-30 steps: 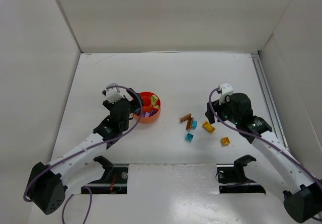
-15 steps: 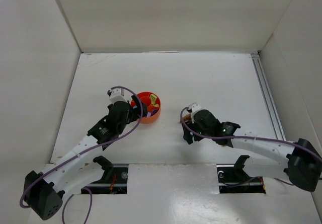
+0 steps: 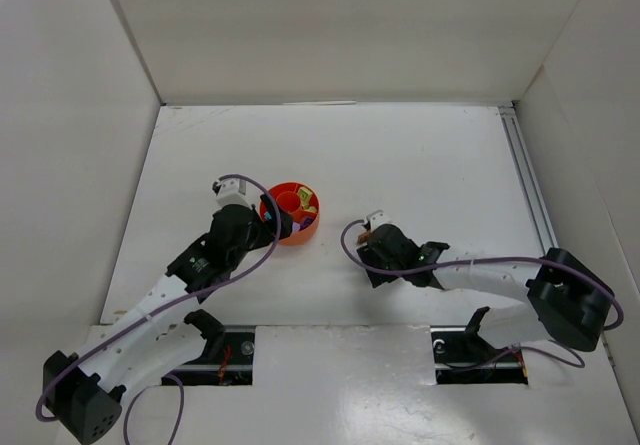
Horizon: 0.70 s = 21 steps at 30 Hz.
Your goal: Sort the legos into containers by color
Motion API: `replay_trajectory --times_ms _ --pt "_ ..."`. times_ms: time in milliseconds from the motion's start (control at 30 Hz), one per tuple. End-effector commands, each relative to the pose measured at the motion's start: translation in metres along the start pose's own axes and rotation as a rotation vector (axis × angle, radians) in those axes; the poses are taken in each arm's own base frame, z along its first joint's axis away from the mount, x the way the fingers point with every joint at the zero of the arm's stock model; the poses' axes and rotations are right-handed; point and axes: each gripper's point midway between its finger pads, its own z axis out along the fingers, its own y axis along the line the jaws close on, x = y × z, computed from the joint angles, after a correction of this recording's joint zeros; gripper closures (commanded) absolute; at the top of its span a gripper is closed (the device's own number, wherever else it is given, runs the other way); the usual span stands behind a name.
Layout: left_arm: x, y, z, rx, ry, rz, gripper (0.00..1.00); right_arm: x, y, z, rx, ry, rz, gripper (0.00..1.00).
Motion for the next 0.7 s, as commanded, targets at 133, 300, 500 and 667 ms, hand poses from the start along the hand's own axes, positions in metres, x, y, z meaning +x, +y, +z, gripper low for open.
replay_trajectory --times_ms 133,300,500,667 --pt "-0.023 -0.015 -0.012 0.028 -0.050 -0.031 0.00 -0.019 0.009 0.002 -0.024 -0.065 0.012 0.57" --pt "-0.027 -0.008 -0.013 -0.010 -0.071 -0.062 0.00 -0.041 0.021 -0.021 -0.099 -0.158 -0.057 0.72" --pt "-0.031 0.025 -0.024 -0.213 -0.108 -0.221 0.00 -0.107 0.064 -0.071 -0.279 -0.381 -0.258 0.74" --pt "-0.039 0.070 -0.031 -0.416 -0.180 -0.332 0.00 -0.172 0.091 -0.099 -0.336 -0.524 -0.410 0.74"
